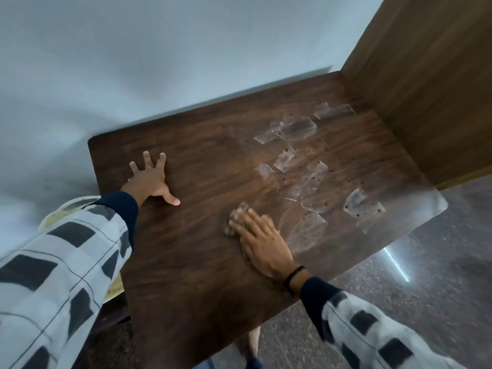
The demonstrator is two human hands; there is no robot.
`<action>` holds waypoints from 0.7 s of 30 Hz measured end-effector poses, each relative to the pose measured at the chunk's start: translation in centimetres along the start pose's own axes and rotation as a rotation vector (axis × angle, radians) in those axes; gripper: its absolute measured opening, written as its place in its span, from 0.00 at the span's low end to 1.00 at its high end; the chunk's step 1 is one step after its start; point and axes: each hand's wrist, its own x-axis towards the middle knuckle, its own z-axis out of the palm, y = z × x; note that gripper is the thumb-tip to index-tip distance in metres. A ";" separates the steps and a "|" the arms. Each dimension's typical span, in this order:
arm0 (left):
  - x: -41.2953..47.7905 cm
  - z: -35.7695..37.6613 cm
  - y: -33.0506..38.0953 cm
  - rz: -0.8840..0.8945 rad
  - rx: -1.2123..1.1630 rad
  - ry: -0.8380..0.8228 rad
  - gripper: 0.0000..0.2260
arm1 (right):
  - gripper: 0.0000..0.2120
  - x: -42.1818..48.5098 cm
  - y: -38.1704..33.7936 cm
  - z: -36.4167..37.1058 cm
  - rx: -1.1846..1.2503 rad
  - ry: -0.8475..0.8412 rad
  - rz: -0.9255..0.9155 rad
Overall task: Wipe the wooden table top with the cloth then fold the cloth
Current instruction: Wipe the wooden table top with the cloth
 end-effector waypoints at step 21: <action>-1.4 0.2 3.3 -0.047 0.143 0.026 0.62 | 0.25 -0.7 4.7 -2.2 -0.007 -0.030 0.265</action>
